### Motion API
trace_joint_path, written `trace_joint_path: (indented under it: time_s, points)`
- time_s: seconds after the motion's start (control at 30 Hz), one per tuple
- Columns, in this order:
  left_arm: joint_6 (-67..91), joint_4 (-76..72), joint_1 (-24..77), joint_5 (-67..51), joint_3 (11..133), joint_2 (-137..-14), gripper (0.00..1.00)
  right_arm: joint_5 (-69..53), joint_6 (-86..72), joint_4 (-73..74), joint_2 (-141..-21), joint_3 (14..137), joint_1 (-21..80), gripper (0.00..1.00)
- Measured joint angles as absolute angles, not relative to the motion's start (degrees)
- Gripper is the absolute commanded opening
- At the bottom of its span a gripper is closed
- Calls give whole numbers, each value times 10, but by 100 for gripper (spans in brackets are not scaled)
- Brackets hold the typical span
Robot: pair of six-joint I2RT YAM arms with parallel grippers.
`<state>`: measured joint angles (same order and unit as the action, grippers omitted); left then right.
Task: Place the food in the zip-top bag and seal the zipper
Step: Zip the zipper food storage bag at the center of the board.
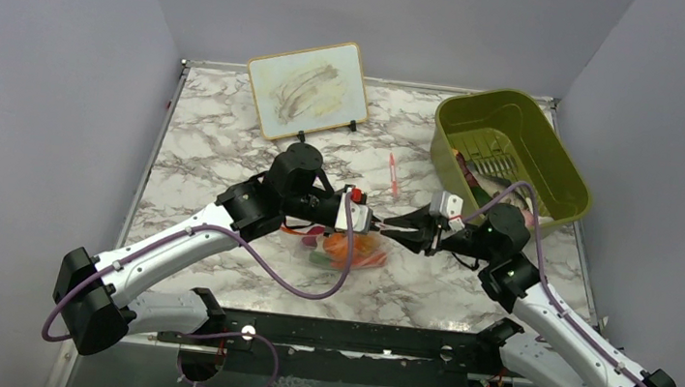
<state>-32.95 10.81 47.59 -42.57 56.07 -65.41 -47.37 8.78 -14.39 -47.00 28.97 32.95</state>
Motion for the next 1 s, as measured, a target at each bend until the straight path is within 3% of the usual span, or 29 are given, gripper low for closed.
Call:
trace_joint_path:
  time_s: [0.2, 0.23, 0.3, 0.33, 1.0]
  points:
    - [-329, 108, 476, -426, 561, -654, 0, -474, 77, -172, -485, 290, 329, 23]
    - [-329, 108, 476, -426, 561, -654, 0, -475, 75, -176, -489, 290, 329, 20]
    - [-329, 108, 476, -427, 561, -654, 0, -475, 72, -180, -498, 290, 329, 3]
    - [-329, 108, 476, -426, 561, -654, 0, -475, 71, -181, -502, 290, 329, 1]
    - [-342, 150, 475, -375, 551, -630, 0, -453, 52, -195, -469, 277, 329, 1]
